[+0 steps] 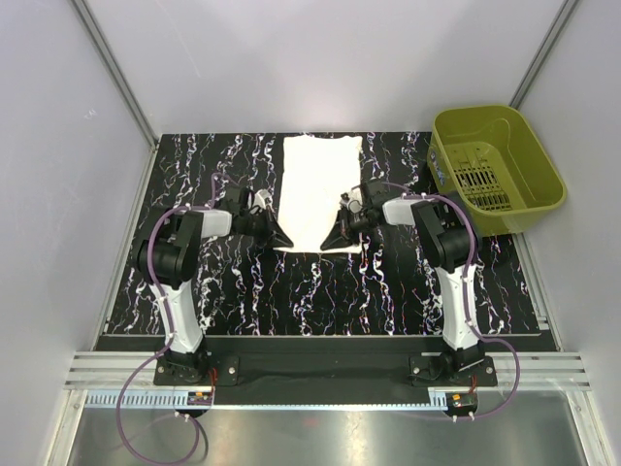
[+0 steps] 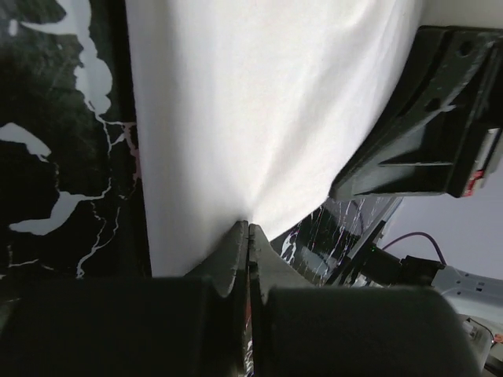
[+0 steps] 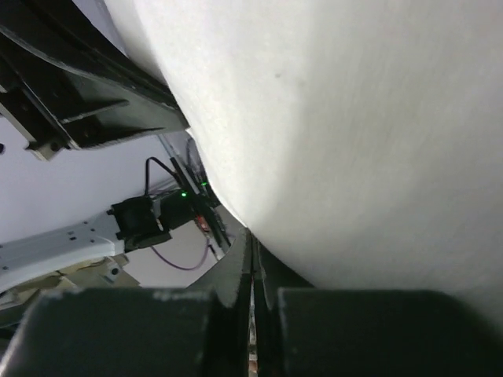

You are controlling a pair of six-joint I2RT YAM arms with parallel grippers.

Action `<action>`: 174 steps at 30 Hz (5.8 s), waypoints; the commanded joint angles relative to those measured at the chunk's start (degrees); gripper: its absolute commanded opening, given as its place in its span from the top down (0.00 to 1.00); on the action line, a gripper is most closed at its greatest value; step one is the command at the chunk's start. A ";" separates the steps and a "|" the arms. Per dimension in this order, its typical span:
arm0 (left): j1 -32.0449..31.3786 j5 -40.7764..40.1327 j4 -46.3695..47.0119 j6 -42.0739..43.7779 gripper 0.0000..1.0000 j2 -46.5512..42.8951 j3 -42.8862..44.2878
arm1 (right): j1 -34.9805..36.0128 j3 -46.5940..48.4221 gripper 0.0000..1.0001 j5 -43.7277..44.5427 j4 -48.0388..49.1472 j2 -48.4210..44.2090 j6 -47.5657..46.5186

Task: Fold and stack the t-shirts
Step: Fold the tshirt

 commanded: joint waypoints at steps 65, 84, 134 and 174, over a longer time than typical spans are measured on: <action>1.53 -3.56 3.17 5.16 0.78 -10.42 1.76 | -11.39 22.26 0.98 18.28 -16.63 -1.76 -9.53; 0.39 -11.38 -1.48 4.37 0.95 -3.57 -6.85 | -7.35 -9.98 0.99 16.09 -5.04 -11.88 -7.51; -8.67 -18.06 -26.79 -7.58 0.71 -57.78 -22.06 | -6.64 33.24 1.00 14.32 0.24 11.84 -0.75; -8.67 -23.86 -39.54 -13.29 0.55 -73.26 -29.01 | -8.58 58.90 1.00 16.35 8.52 35.83 20.88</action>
